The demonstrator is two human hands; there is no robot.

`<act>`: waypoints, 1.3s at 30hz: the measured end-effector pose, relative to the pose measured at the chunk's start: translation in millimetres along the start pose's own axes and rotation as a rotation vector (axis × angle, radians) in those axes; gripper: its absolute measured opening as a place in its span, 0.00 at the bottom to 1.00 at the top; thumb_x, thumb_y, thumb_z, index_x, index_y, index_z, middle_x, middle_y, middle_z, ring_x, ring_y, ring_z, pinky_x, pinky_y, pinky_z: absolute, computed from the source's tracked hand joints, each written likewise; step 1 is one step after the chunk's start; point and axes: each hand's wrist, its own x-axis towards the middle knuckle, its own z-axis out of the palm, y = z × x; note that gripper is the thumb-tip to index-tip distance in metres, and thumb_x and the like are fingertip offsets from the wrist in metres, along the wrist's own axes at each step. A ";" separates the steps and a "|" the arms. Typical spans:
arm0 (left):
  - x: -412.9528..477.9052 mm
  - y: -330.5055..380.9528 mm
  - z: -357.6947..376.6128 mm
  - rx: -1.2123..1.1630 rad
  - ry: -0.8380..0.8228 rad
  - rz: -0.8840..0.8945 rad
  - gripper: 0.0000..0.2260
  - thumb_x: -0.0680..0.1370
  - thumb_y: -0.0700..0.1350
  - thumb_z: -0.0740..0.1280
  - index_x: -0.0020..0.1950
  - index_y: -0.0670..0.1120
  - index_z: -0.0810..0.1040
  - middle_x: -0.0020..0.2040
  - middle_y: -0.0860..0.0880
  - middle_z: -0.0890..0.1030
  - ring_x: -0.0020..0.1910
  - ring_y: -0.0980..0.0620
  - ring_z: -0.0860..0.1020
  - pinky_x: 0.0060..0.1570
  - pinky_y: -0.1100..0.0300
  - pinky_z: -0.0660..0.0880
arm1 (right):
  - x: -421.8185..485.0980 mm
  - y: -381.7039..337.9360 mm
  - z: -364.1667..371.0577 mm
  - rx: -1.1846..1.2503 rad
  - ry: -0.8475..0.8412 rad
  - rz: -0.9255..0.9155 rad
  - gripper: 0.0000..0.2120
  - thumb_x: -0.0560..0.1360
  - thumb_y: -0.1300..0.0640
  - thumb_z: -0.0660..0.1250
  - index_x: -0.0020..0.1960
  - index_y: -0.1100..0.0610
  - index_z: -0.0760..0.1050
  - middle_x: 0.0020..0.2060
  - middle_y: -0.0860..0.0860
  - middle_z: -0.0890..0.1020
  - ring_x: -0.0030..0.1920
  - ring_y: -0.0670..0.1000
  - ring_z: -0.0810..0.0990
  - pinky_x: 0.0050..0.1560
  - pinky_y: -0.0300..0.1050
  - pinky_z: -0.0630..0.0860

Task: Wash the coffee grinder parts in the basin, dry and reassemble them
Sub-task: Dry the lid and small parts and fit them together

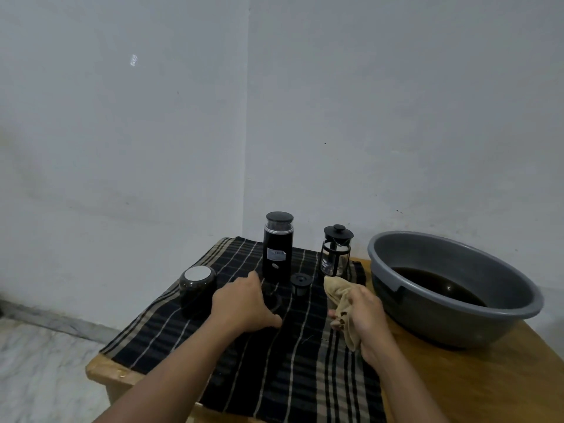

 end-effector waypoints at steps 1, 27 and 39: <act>1.4 0.8 -2.1 0.057 -0.024 0.007 0.38 0.63 0.69 0.74 0.63 0.50 0.68 0.60 0.51 0.79 0.58 0.48 0.79 0.51 0.53 0.75 | 0.2 1.1 0.5 0.000 -0.009 0.002 0.11 0.83 0.59 0.55 0.59 0.54 0.76 0.53 0.56 0.81 0.49 0.61 0.85 0.46 0.54 0.81; 24.8 65.8 -1.3 -0.885 0.007 0.517 0.40 0.68 0.45 0.83 0.74 0.57 0.66 0.54 0.58 0.85 0.55 0.68 0.80 0.54 0.76 0.73 | -6.7 -8.7 -30.1 -0.521 -0.063 -0.723 0.17 0.83 0.54 0.61 0.62 0.30 0.73 0.61 0.27 0.74 0.66 0.31 0.68 0.69 0.40 0.67; -8.0 74.8 -2.1 -1.266 -0.240 0.455 0.10 0.76 0.39 0.75 0.57 0.43 0.85 0.53 0.48 0.87 0.57 0.51 0.84 0.60 0.58 0.79 | -34.9 -32.3 -30.1 -0.204 -0.151 -0.561 0.13 0.83 0.62 0.61 0.55 0.50 0.82 0.52 0.43 0.85 0.56 0.39 0.81 0.54 0.31 0.75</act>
